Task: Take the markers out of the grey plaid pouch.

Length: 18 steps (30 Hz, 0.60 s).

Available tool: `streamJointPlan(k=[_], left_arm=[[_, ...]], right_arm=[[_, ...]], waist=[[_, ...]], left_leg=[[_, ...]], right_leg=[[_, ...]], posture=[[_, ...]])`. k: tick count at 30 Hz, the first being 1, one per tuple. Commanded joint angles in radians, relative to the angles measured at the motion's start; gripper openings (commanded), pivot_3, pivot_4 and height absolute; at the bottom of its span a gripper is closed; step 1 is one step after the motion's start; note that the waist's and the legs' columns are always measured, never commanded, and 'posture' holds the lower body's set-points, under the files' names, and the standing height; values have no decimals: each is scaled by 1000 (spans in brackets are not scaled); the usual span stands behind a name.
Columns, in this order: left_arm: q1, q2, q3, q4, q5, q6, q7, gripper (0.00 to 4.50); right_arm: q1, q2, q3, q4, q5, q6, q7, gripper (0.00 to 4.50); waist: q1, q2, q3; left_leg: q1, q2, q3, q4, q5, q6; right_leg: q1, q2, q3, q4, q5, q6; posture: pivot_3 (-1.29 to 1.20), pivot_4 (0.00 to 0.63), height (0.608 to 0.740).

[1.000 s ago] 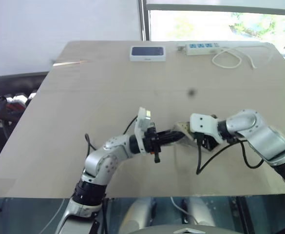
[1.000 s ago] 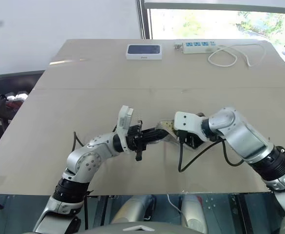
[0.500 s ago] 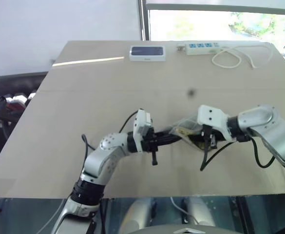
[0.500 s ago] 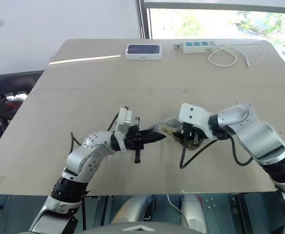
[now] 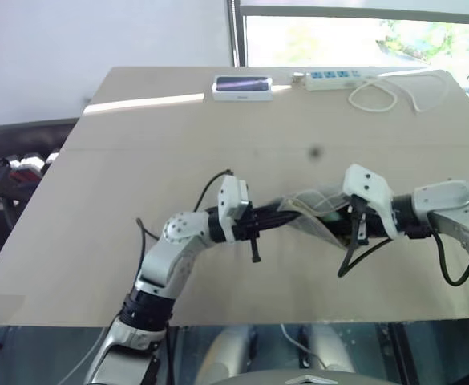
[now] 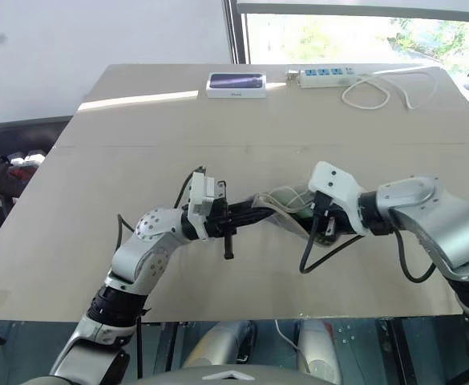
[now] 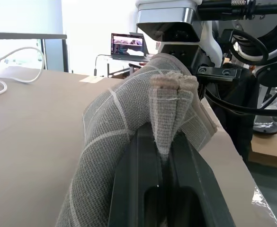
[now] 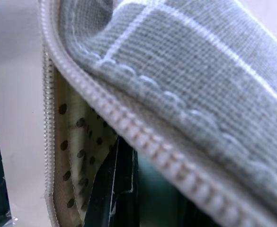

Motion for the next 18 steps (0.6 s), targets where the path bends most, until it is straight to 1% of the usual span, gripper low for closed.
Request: streamJointPlan(k=[1, 3, 6, 10, 14, 18], left_arm=[[3, 9, 36, 40, 17, 40, 51, 0], [-10, -3, 44, 26, 0, 60, 63, 0], [-26, -23, 56, 2, -24, 94, 75, 0], [-27, -36, 58, -24, -33, 120, 78, 0], [-18, -47, 57, -58, -51, 141, 88, 0], [-26, -67, 73, -91, -85, 163, 111, 0]], right_arm=[[18, -95, 40, -81, -90, -214, 54, 389], [38, -135, 104, -66, -172, -315, 59, 389], [47, -164, 160, -48, -248, -387, 66, 389], [33, -157, 199, -21, -322, -409, 49, 389], [21, -175, 243, 30, -439, -436, 37, 389], [24, -149, 275, 44, -474, -411, 38, 389]], waist=[[1, 0, 0], [0, 0, 0], [-2, 0, 0], [-2, 0, 0], [-1, 0, 0], [0, 0, 0]], left_leg=[[0, 0, 0, 0, 0, 0], [0, 0, 0, 0, 0, 0], [0, 0, 1, 0, 0, 0], [0, 0, 1, 0, 0, 0], [0, 0, 1, 0, 0, 0], [0, 0, 1, 0, 0, 0]], right_leg=[[0, 0, 0, 0, 0, 0], [0, 0, -1, 0, 0, 0], [0, 0, -2, 0, 0, 0], [0, 1, -2, 1, 0, 0], [0, 1, -1, 0, 0, 0], [0, 0, -1, 0, 0, 0]], posture=[[0, 150, 738], [0, 150, 738], [0, 150, 738], [0, 150, 738], [0, 150, 738], [0, 150, 738]])
